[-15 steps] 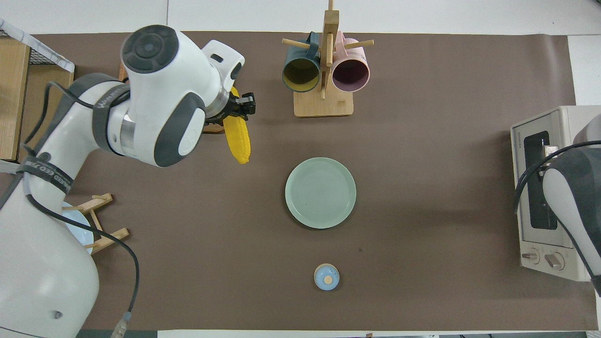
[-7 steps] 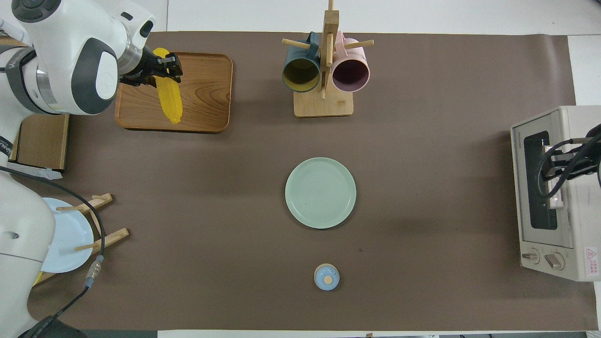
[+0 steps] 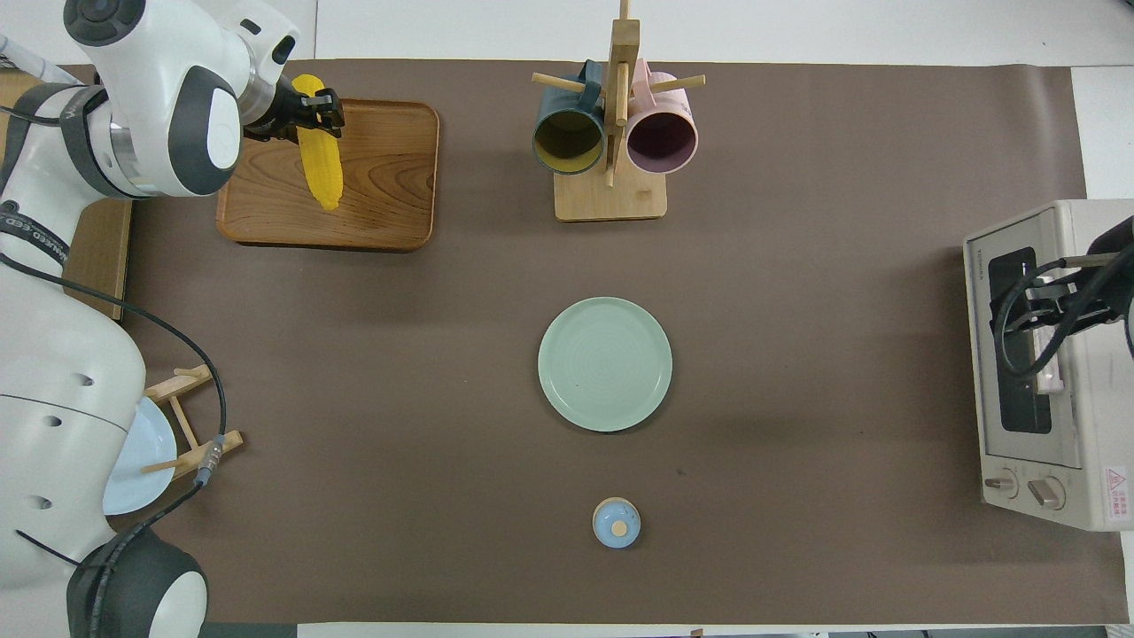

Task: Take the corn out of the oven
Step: 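Lower the corn onto the wooden tray and open the left gripper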

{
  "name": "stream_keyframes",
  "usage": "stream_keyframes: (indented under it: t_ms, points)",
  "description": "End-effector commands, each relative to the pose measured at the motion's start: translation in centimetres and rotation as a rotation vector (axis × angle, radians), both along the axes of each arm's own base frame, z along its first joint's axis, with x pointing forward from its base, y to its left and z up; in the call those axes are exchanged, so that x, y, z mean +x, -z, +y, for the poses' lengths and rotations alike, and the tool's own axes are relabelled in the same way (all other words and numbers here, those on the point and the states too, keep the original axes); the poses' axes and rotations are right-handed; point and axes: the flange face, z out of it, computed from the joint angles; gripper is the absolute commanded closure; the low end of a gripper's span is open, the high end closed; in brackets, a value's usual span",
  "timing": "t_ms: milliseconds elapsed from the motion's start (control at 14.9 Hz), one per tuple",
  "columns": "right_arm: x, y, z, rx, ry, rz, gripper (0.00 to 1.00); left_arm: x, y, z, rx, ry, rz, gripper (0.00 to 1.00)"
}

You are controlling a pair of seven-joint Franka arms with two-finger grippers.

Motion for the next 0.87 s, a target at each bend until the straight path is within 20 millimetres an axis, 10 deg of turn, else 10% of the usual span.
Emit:
stream_keyframes:
  t_ms: [0,470,537,806]
  points:
    - [0.5,-0.5,0.1,0.02,-0.006,0.005,0.0,0.8,1.4,-0.2,0.005,0.026,-0.016,1.0]
    - [0.9,-1.7,0.6,0.012,0.022,-0.007,0.0,0.6,2.7,-0.1,0.015,0.076,-0.018,1.0]
    - [0.7,-1.8,0.7,0.013,0.022,0.0,0.0,0.5,2.6,-0.5,0.015,0.082,-0.018,0.01]
    - [0.7,-1.9,2.7,0.011,-0.007,-0.006,0.0,0.2,1.6,0.0,0.012,0.078,0.002,0.0]
